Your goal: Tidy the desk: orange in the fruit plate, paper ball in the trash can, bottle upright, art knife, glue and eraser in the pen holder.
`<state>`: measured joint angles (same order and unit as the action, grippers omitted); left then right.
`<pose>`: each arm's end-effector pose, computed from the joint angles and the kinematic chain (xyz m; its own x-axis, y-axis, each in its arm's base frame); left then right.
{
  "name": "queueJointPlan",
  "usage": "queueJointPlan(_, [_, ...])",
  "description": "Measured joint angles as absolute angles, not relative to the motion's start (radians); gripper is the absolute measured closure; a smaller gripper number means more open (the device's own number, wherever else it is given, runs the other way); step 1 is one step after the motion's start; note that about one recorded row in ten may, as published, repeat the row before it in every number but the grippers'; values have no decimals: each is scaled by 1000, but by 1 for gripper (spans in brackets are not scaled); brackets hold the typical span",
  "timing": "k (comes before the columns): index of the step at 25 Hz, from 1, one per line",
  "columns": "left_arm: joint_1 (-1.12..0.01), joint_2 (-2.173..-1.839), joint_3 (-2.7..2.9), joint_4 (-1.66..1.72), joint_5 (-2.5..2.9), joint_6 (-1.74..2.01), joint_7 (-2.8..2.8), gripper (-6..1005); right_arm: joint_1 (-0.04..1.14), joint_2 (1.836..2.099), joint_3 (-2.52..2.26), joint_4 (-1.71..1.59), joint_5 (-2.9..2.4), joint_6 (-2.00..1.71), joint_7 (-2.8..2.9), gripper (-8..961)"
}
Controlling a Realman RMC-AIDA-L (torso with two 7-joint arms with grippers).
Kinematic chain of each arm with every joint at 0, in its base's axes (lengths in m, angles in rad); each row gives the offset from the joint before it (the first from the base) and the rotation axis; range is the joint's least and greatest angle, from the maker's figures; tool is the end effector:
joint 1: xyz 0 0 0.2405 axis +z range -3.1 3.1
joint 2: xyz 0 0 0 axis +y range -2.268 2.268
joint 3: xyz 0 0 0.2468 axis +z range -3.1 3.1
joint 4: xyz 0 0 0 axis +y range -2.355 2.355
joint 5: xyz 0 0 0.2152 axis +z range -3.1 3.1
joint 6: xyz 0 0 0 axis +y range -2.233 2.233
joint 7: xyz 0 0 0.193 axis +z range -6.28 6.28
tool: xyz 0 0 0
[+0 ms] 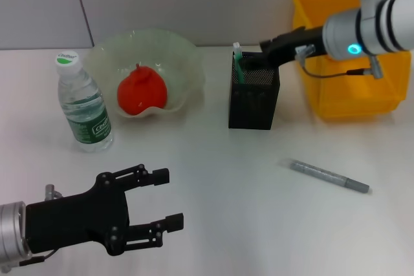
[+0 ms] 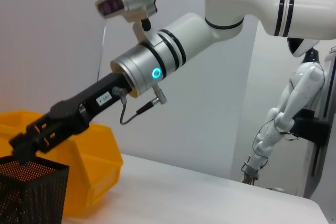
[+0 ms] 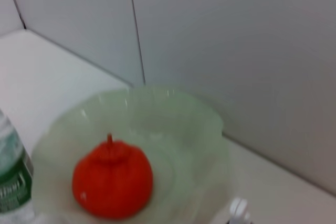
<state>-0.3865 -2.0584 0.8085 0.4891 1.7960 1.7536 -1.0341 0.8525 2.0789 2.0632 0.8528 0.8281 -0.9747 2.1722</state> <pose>-0.2434 0.2739 -0.0483 0.7373 0.1828 0.6504 0.3011 -0.9507 -0.0741 0.1476 0.4845 -0.0420 0.8430 -0.4644 -0.2713 -0.5365 -0.6907 -0.4848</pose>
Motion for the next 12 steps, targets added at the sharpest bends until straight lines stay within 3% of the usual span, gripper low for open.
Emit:
queueJointPlan(4, [-386, -2057, 808, 490, 1795, 1751, -1035, 202, 758, 2080, 2062, 1000, 975, -1044, 2150, 358])
queueJointPlan(8, [-387, -2057, 804, 490, 1794, 1749, -1036, 202, 694, 2054, 2064, 1132, 1081, -1239, 2143, 264])
queueJointPlan(12, [-391, -2059, 789, 487, 1793, 1748, -1038, 202, 727, 2021, 2063, 1227, 954, -1486, 2275, 265])
